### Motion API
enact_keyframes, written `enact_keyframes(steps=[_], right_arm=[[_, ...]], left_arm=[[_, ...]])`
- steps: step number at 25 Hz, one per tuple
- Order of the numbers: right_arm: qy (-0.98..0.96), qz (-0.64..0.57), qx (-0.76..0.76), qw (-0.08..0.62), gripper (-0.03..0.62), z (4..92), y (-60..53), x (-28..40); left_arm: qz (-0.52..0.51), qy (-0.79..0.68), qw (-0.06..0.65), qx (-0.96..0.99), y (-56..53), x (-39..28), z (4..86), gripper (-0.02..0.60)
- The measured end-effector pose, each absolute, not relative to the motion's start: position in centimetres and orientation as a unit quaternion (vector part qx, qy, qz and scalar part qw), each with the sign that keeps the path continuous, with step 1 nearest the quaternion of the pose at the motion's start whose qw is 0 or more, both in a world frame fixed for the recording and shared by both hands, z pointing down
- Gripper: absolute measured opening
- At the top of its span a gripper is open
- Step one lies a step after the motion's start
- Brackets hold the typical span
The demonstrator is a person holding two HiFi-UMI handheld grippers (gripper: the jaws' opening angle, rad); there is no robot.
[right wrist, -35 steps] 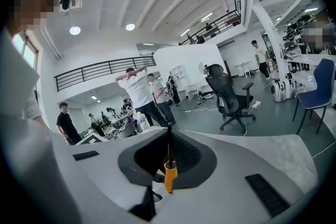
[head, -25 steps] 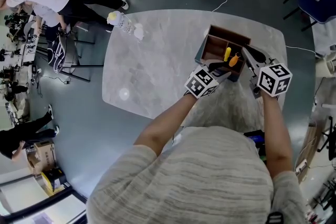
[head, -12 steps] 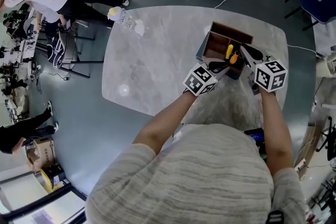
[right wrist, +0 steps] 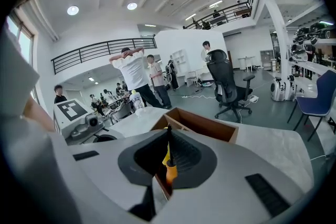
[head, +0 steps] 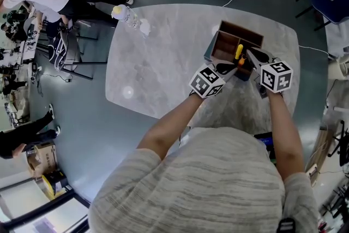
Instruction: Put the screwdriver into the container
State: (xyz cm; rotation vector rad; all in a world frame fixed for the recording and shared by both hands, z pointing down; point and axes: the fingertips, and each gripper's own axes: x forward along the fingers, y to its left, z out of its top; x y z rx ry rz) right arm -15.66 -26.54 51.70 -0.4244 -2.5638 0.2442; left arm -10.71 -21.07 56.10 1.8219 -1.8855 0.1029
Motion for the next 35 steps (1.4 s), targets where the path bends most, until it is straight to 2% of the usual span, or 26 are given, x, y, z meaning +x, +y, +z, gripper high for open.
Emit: enact_keyframes(steps=[35], right_arm=[[-0.948, 0.113, -0.139, 0.264, 0.015, 52.02, -27.18, -15.45]], left_arm=[[0.036, -0.69, 0.257, 0.675, -20.97, -10.29, 56.15, 0.023]])
